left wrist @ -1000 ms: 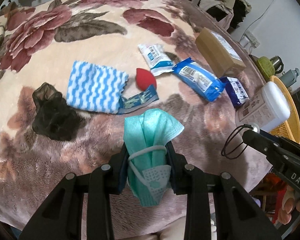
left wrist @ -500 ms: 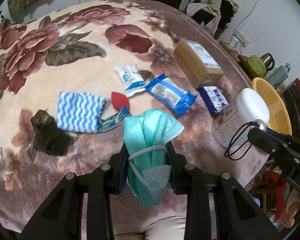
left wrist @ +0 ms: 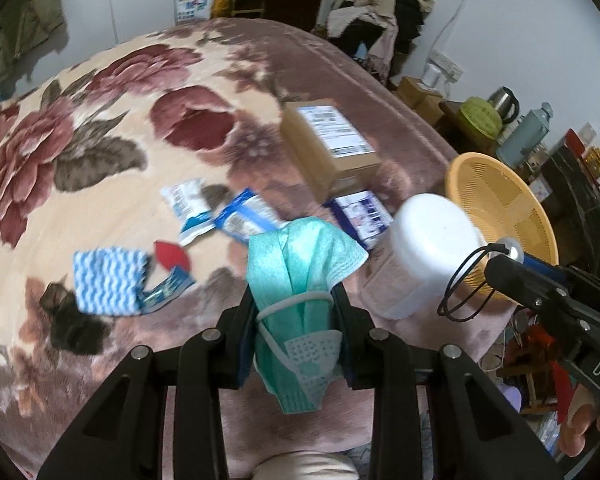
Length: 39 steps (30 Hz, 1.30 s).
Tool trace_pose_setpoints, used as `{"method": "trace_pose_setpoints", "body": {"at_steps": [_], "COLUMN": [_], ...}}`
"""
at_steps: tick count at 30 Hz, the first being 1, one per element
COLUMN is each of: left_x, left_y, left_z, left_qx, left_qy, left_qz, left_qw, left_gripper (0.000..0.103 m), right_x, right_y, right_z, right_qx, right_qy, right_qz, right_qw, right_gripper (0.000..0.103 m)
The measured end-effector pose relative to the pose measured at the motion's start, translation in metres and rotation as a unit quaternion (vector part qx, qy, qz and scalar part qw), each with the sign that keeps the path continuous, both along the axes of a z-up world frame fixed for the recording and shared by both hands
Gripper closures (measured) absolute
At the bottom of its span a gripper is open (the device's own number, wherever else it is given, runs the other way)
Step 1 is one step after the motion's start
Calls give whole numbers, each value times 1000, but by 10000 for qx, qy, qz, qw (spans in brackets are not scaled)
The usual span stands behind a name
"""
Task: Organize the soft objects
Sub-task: 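Carry the mask and hair tie to the orange basket and release both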
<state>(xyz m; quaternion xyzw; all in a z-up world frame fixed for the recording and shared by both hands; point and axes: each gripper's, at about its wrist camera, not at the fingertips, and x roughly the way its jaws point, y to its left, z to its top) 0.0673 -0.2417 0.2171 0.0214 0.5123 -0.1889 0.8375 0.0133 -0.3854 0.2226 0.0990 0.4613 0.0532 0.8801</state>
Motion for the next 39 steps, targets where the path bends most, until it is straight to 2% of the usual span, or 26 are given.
{"method": "trace_pose_setpoints", "body": {"at_steps": [10,19,27,33,35,36,37,38,39], "left_x": [0,-6,-13,-19,-21,-22,-22,-23,-22], "left_y": [-89,-167,-239,-273,-282,-285,-288,-289,-288], "left_z": [12,20,13,0,-6,-9,-11,-13,-14], "left_qx": [-37,-134,-222,-333,-377,-418,-462,-454,-409], "left_qy": [-50,-59,32,117,131,148,164,149,123], "left_qz": [-606,-1157,-1660,-1879,-1940,-1958,-1949,-1906,-1848], "left_qw": [9981,9932,9859,9816,9802,9796,9796,9805,9818], "left_gripper": [69,69,69,68,53,38,30,30,26], "right_x": [-14,-28,-40,-46,-46,-46,-46,-46,-47], "right_y": [-68,-128,-176,-205,-212,-215,-218,-220,-221], "right_z": [10,12,3,0,-2,-3,-4,-4,-5], "right_qx": [-31,-35,-30,-128,-188,-209,-254,-295,-303], "right_qy": [-63,-81,12,37,75,87,131,177,202], "right_qz": [-544,-1078,-1583,-1909,-2051,-2124,-2198,-2254,-2305], "right_qw": [9985,9941,9874,9815,9785,9769,9751,9737,9724], "right_gripper": [78,78,78,78,77,76,76,73,65]}}
